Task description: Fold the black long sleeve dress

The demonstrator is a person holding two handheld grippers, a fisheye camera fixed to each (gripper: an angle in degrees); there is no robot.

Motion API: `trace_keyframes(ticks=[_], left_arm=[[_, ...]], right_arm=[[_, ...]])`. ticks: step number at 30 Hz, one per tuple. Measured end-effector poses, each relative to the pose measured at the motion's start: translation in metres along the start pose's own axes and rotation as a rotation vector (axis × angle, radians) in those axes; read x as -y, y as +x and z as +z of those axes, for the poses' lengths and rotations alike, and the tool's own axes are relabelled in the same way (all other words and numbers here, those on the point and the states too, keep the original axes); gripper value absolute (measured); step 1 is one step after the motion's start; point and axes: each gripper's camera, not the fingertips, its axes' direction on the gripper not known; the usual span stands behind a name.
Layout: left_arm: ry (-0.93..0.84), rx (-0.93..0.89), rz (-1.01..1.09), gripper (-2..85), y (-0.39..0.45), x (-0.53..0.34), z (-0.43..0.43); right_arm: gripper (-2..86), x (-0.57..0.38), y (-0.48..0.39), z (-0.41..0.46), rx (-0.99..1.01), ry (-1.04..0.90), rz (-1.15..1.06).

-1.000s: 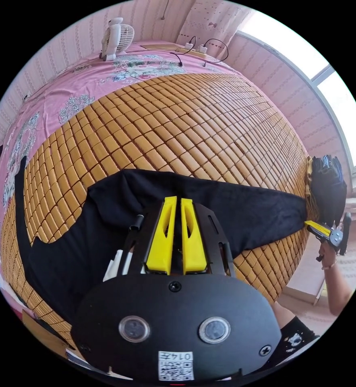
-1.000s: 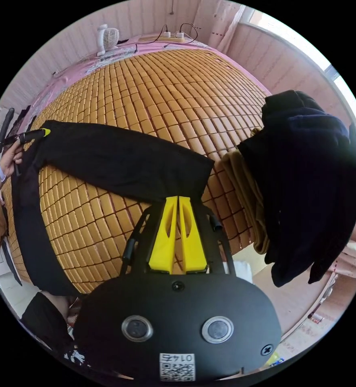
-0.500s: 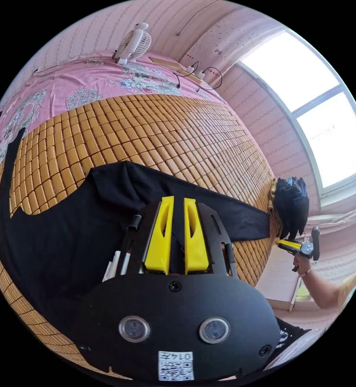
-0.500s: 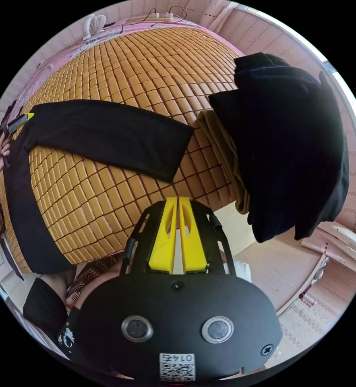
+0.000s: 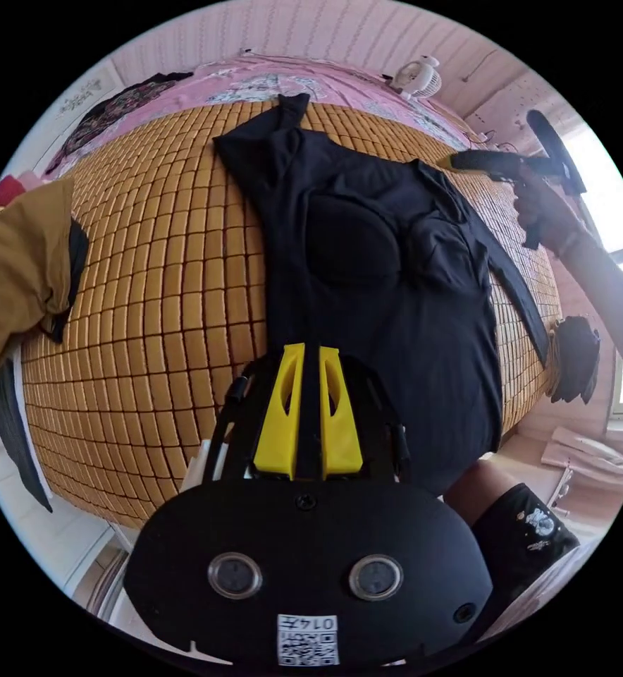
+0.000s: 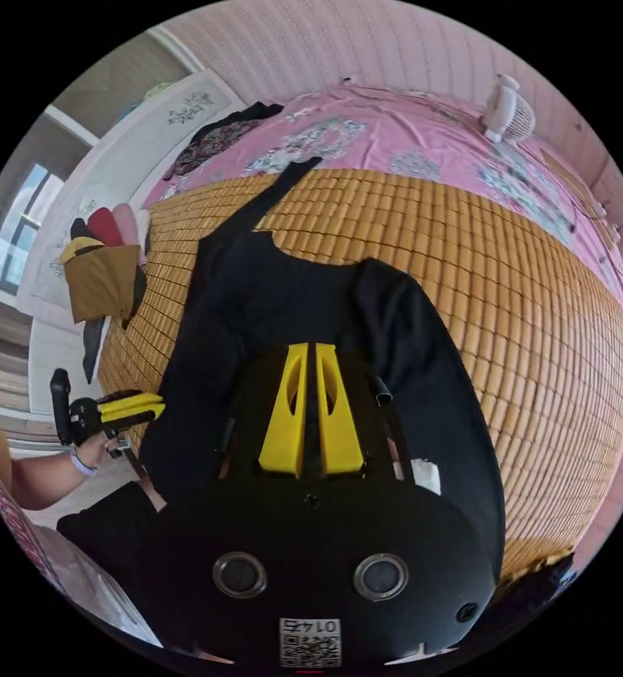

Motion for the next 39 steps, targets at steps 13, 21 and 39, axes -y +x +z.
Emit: trace_keyframes(ticks=[13,21,39], left_arm=[[0.065,-0.018,0.033,-0.6,-0.03,-0.072,-0.037],[0.085,-0.111,0.0,-0.5,-0.055,-0.117,-0.066],[0.238,0.031,-0.299,3.2,-0.187,-0.241,-0.206]], right_arm=[[7.5,0.281,-0.168,0.141,-0.152,-0.173,0.009],[0.2,0.311,-0.22,0.105,0.162,-0.191,-0.364],[8.5,0.261,-0.329,0.077,0.183,-0.332,-0.743]])
